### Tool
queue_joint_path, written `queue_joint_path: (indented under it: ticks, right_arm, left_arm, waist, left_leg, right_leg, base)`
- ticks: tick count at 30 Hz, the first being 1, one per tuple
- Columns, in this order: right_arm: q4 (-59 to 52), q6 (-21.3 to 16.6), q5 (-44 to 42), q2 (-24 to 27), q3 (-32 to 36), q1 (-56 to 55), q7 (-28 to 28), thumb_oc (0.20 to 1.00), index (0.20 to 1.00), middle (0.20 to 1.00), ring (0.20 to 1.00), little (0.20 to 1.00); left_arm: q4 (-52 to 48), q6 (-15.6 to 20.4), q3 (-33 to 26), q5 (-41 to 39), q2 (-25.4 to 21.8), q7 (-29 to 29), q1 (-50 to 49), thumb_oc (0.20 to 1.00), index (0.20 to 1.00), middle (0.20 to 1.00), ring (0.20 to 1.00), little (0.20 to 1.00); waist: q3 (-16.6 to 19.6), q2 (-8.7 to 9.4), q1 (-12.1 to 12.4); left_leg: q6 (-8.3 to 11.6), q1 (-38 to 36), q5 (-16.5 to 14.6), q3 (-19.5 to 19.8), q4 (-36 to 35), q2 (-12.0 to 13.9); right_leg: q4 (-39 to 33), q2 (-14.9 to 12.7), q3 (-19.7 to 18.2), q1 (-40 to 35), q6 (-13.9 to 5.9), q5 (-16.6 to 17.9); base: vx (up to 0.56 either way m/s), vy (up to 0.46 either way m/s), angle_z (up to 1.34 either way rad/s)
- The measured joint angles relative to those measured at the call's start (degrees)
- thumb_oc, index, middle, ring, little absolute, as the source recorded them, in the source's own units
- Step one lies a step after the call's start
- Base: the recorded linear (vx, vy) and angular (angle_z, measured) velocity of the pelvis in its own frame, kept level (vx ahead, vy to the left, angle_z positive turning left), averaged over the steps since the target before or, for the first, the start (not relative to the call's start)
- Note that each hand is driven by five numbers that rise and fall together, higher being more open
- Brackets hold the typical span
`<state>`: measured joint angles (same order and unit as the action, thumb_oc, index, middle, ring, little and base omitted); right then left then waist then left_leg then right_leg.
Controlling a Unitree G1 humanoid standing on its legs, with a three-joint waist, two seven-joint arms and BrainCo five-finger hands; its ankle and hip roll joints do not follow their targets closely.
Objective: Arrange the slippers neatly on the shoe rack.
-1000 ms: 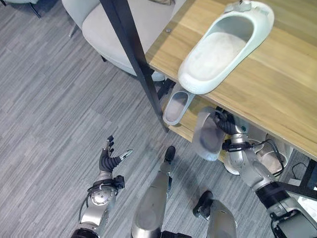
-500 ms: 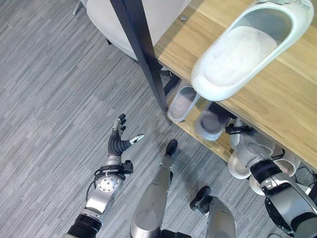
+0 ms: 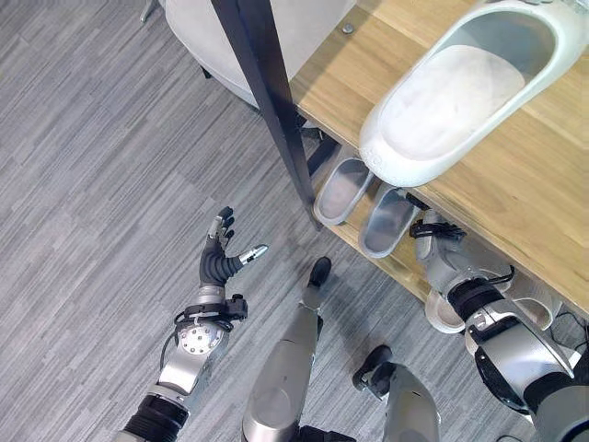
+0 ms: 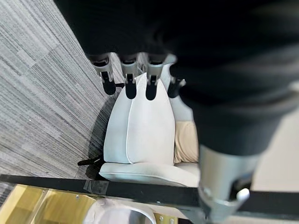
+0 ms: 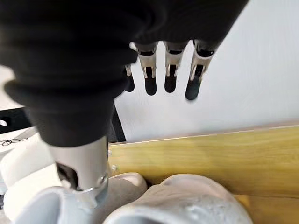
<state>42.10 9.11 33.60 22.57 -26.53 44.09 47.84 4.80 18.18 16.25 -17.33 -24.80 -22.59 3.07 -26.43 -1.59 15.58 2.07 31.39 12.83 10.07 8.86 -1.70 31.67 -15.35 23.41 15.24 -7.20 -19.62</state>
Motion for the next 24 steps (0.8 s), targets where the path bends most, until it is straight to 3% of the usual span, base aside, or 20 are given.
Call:
queue_joint_path:
  ticks: [4, 6, 11, 19, 24]
  right_arm:
    - [-3.24, -1.29, -3.63, -2.45, 0.58, -3.89, 0.09, 1.0, 1.0, 1.0, 1.0, 1.0]
    - [-8.94, -4.07, -9.26, -5.87, 5.31, -10.62, 0.86, 1.0, 1.0, 1.0, 1.0, 1.0]
    - [-11.03, -7.28, -16.85, -9.04, 6.97, -17.99, 0.74, 1.0, 1.0, 1.0, 1.0, 1.0]
    - [-6.36, -10.93, -25.2, -10.08, 7.07, -16.44, -1.19, 1.0, 1.0, 1.0, 1.0, 1.0]
    - [0.42, -15.42, -40.77, -15.1, 10.22, -12.22, -3.44, 1.0, 1.0, 1.0, 1.0, 1.0]
  left_arm:
    - [0.03, -0.11, 0.07, 0.0, 0.0, -0.36, -0.17, 1.0, 1.0, 1.0, 1.0, 1.0]
    - [0.06, -0.15, 0.13, -0.02, 0.1, -0.66, -0.19, 1.0, 1.0, 1.0, 1.0, 1.0]
    - [0.3, -0.63, -0.05, -0.04, 0.93, -1.09, -0.17, 1.0, 1.0, 1.0, 1.0, 1.0]
    - [3.01, -1.08, -0.05, -0.32, 2.23, -1.07, -0.19, 1.0, 1.0, 1.0, 1.0, 1.0]
    - [3.27, -1.42, -0.05, -1.83, 2.05, -0.85, -0.6, 1.0, 1.0, 1.0, 1.0, 1.0]
  waist:
    - [-0.11, -0.19, -1.21]
    - [-0.13, -0.24, -2.69]
    - [-0.32, -0.56, -4.41]
    - [-0.33, -0.57, -4.18]
    - [-0.4, -0.71, -3.4]
  left_leg:
    - [0.01, -1.26, -0.83, -1.32, -0.11, 0.51]
    - [-0.02, -1.58, -0.87, -1.52, -0.08, 0.6]
    - [-0.26, -1.71, -0.37, -3.26, 0.12, 0.96]
    - [-0.31, -2.0, -0.43, -4.09, -0.1, 1.39]
    - [-0.12, -2.04, -0.72, -3.47, -0.44, 1.23]
  right_leg:
    - [0.28, 0.16, -1.37, 0.01, 0.25, -0.11]
    - [0.43, 0.0, -1.72, 0.08, 0.34, -0.12]
    - [0.51, 0.06, -3.66, 0.79, -0.22, 0.69]
    - [0.48, 0.32, -4.23, 0.98, -0.18, 0.78]
    - [0.43, 0.31, -3.8, 0.74, -0.13, 0.75]
  base:
    - [-0.04, 0.027, -0.16]
    - [-0.06, 0.066, -0.1]
    - [-0.03, 0.027, -0.2]
    - [0.0, 0.004, -0.04]
    - [0.03, -0.014, 0.04]
